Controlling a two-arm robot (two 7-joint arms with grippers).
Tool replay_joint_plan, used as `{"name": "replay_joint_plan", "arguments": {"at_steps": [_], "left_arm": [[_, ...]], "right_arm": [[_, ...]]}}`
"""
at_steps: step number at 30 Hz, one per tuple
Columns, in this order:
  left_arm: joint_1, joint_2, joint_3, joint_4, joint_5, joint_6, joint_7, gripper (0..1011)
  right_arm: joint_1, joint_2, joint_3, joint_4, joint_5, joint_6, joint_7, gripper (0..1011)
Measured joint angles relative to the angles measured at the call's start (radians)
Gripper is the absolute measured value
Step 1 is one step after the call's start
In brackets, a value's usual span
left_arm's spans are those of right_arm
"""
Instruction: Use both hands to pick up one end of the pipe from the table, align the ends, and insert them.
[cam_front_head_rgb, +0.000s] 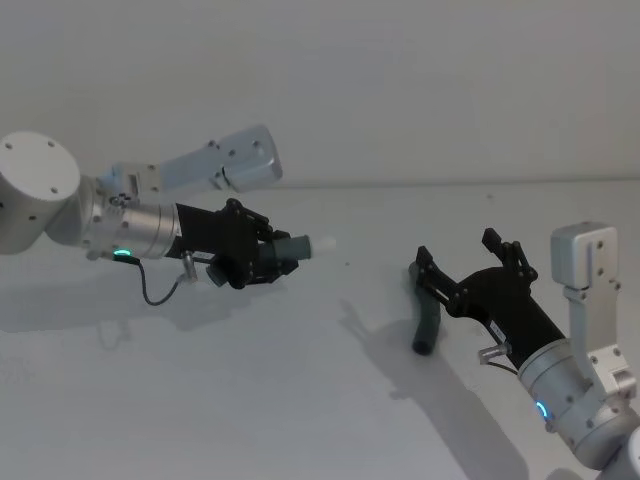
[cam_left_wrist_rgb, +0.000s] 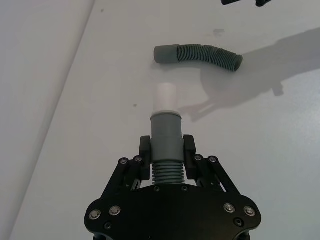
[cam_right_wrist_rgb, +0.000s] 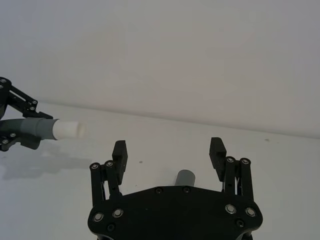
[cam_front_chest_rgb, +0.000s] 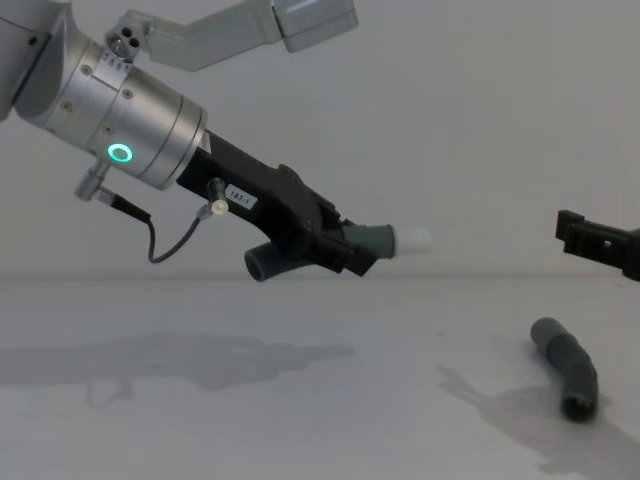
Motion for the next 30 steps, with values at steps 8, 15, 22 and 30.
{"name": "replay_joint_plan", "arguments": {"at_steps": [8,15,22,30], "left_arm": [[-0.017,0.018,0.014,-0.011,0.001,0.019,-0.016,344],[-0.024,0.025,0.019,-0.015,0.002,0.029,-0.021,344],[-0.029,0.031,0.023,-0.018,0.003,0.036,-0.026,344],[-0.032,0.034,0.025,-0.019,0.004,0.039,-0.028,344]], "right_arm": [[0.000,0.000,0.000,0.000,0.000,0.000,0.000,1000],[0.003,-0.002,0.001,0.015,-0.001,-0.014,0.005,1000],[0.012,-0.007,0.005,0.047,-0.001,-0.021,0.014,1000],[0.028,-0.012,0.014,0.076,0.017,0.044,0.023,1000]]}}
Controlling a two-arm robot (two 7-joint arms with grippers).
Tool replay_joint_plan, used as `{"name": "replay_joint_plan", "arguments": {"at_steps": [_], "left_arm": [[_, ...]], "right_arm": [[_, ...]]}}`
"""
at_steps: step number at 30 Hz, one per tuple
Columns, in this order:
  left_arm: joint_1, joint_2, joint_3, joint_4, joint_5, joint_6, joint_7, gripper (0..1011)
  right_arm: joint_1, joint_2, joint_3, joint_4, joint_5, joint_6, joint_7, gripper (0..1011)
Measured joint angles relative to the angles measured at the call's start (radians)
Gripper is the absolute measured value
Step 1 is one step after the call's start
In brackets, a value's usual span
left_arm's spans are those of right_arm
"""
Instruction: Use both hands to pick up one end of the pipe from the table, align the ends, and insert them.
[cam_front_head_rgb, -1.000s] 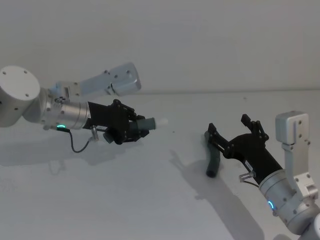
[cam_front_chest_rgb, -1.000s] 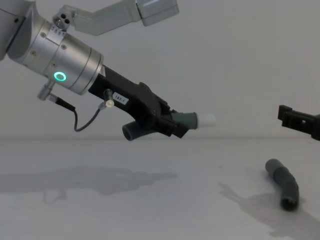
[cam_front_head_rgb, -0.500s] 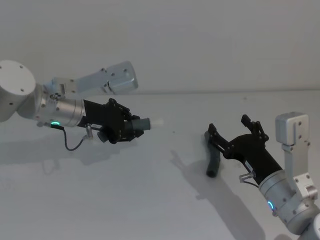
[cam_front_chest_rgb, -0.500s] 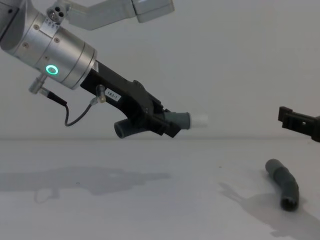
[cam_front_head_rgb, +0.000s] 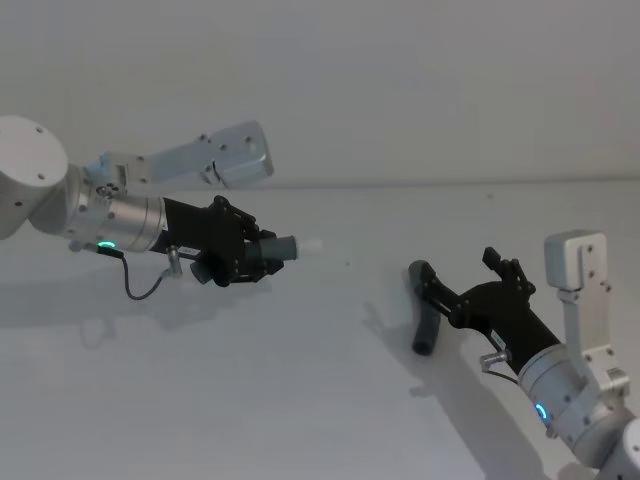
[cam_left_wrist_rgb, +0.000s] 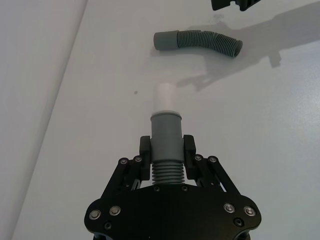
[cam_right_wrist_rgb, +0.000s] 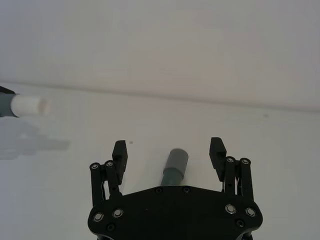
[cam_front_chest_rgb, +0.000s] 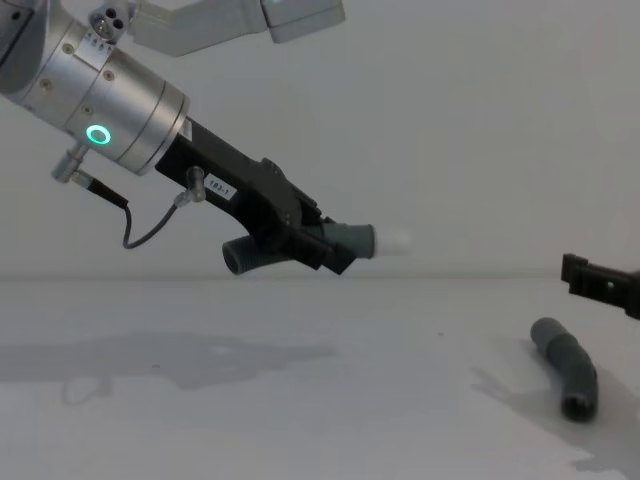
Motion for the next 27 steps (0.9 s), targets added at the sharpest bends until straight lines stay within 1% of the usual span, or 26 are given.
{"name": "replay_joint_plan", "arguments": {"at_steps": [1,4,7,10,13,14,16,17,18,20,22,27], "left_arm": [[0.000,0.000,0.000,0.000,0.000,0.001,0.000,344],[-0.001,0.001,0.001,0.000,0.000,0.001,-0.001,344],[-0.001,0.001,0.001,-0.001,0.000,0.002,-0.001,344],[-0.002,0.002,0.001,-0.001,0.000,0.003,-0.002,344],[-0.002,0.002,0.001,-0.001,0.000,0.003,-0.002,343],[-0.002,0.002,0.002,-0.001,0.001,0.003,-0.002,343],[-0.002,0.002,0.002,-0.001,0.000,0.003,-0.002,344],[-0.002,0.002,0.002,-0.001,0.000,0.003,-0.002,344],[-0.002,0.002,0.002,-0.001,0.000,0.004,-0.003,344],[-0.003,0.003,0.002,-0.001,0.000,0.004,-0.003,344],[-0.003,0.003,0.002,-0.002,0.000,0.004,-0.003,343],[-0.003,0.003,0.002,-0.002,0.000,0.005,-0.003,344]], "right_arm": [[0.002,-0.001,0.001,0.001,0.003,0.009,0.001,1000],[0.011,-0.003,0.009,0.007,0.019,0.060,0.006,1000],[0.017,-0.004,0.013,0.009,0.032,0.096,0.008,1000],[0.029,-0.006,0.021,0.013,0.051,0.154,0.012,1000],[0.035,-0.007,0.025,0.013,0.063,0.195,0.013,1000],[0.038,-0.008,0.028,0.012,0.068,0.218,0.013,1000],[0.042,-0.008,0.030,0.010,0.073,0.239,0.013,1000],[0.045,-0.008,0.030,0.008,0.075,0.261,0.013,1000],[0.045,-0.008,0.030,0.008,0.075,0.261,0.013,1000],[0.051,-0.004,0.028,0.001,0.073,0.288,0.012,1000],[0.054,-0.001,0.025,-0.002,0.070,0.297,0.012,1000],[0.072,0.011,0.007,-0.008,0.049,0.327,0.013,1000]]}}
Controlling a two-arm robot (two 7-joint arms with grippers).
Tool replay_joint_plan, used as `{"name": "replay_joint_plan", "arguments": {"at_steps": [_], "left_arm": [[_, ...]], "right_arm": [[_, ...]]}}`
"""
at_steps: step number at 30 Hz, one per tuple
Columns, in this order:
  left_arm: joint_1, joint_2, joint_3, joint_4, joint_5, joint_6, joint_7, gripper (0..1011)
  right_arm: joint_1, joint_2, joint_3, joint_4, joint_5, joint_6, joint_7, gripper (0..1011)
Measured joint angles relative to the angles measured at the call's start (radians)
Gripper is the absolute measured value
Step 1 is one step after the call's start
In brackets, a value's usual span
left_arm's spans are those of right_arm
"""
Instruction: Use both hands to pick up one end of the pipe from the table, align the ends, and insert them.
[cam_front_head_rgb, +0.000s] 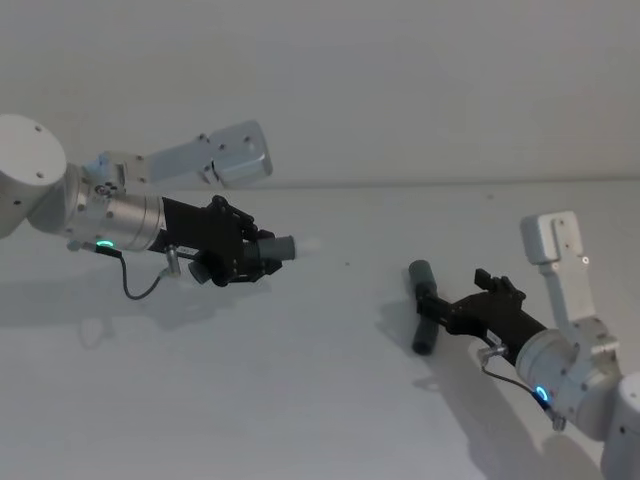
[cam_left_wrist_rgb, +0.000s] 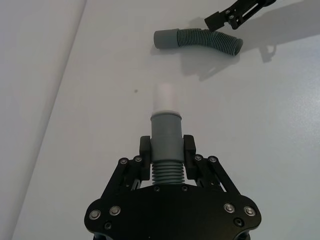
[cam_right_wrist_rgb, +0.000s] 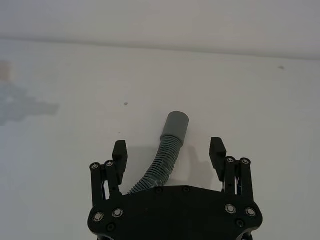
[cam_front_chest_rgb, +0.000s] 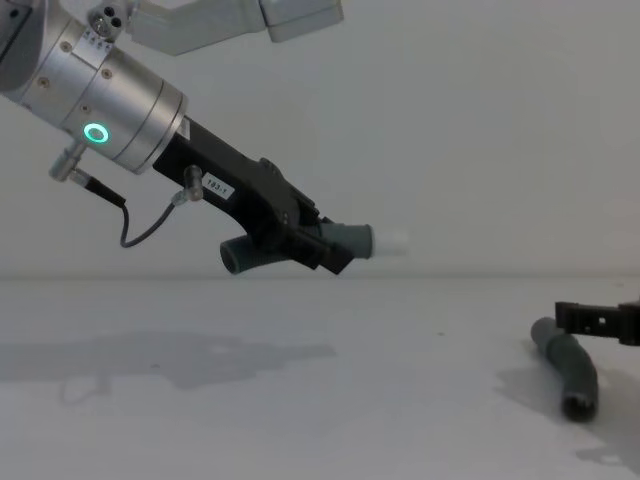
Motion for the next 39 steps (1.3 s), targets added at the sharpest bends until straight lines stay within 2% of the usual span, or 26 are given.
{"name": "replay_joint_plan", "arguments": {"at_steps": [12,15,16,22,30,39], "left_arm": [[0.000,0.000,0.000,0.000,0.000,0.000,0.000,343],[0.000,0.000,0.000,0.000,0.000,0.000,0.000,344],[0.000,0.000,0.000,0.000,0.000,0.000,0.000,343],[0.000,0.000,0.000,0.000,0.000,0.000,0.000,343],[0.000,0.000,0.000,0.000,0.000,0.000,0.000,344],[0.000,0.000,0.000,0.000,0.000,0.000,0.000,344]], "right_arm": [[0.114,0.039,-0.093,0.016,-0.089,0.089,0.039,999],[0.163,0.048,-0.130,0.041,-0.119,0.110,0.057,1000],[0.163,0.048,-0.130,0.041,-0.119,0.110,0.057,999],[0.247,0.053,-0.184,0.117,-0.161,0.135,0.097,1000],[0.315,0.050,-0.212,0.202,-0.183,0.139,0.135,1000],[0.340,0.049,-0.208,0.241,-0.189,0.140,0.149,1000]]}}
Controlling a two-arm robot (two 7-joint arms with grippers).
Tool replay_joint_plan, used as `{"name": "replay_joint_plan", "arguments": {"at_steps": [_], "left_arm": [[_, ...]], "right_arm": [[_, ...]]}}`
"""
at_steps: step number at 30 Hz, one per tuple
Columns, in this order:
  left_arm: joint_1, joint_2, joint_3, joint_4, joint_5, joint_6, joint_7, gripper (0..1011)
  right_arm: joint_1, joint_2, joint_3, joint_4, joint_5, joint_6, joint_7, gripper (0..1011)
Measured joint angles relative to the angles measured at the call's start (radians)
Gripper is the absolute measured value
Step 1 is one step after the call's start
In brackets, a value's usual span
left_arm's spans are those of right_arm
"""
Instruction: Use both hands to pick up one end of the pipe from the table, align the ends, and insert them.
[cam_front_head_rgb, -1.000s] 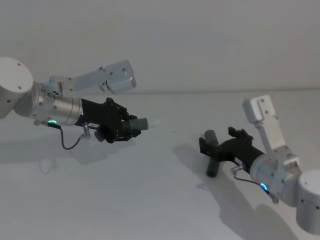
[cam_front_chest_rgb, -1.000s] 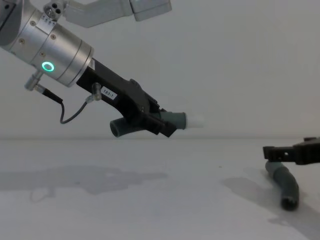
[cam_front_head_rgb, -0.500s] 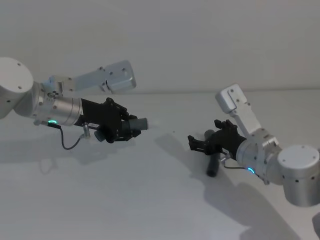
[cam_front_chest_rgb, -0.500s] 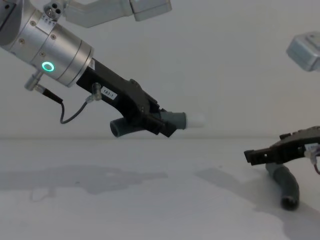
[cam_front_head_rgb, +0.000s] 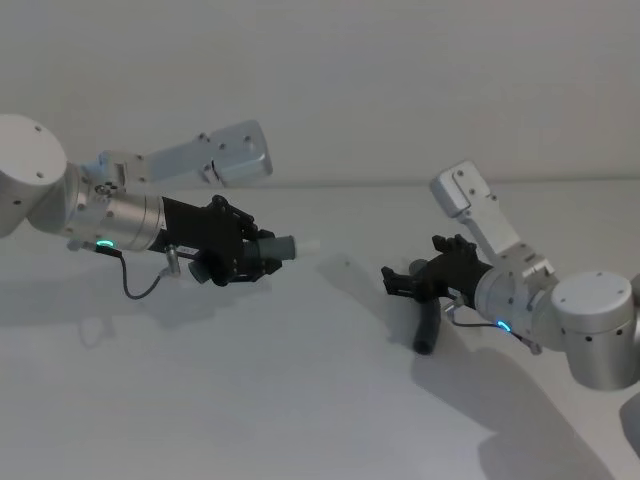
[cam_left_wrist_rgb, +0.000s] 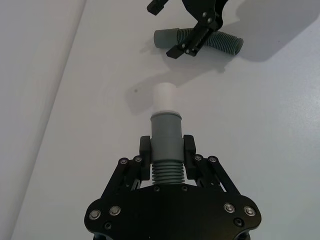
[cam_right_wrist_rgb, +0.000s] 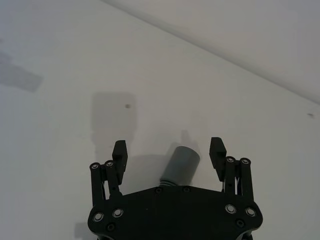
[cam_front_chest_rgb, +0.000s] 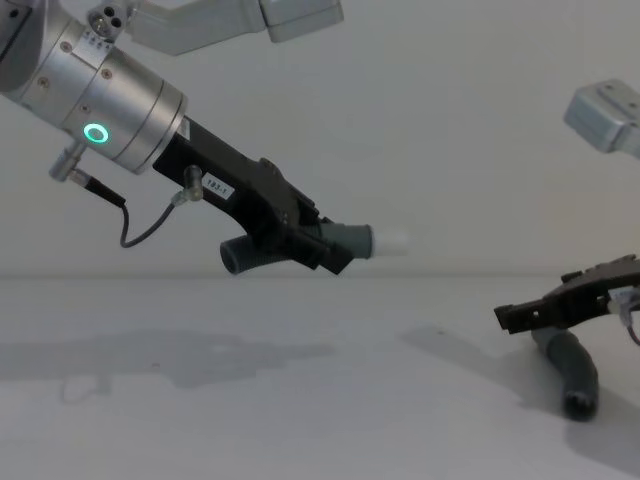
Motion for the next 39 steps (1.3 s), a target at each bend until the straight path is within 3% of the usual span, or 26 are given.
{"name": "replay_joint_plan", "arguments": {"at_steps": [18,39], "left_arm": [[0.000,0.000,0.000,0.000,0.000,0.000,0.000,344],[0.000,0.000,0.000,0.000,0.000,0.000,0.000,344]], "right_arm": [[-0.059,-0.002,0.061,-0.068,0.017,0.057,-0.027,1000],[-0.082,-0.045,0.097,-0.062,0.038,0.088,-0.036,1000]]}}
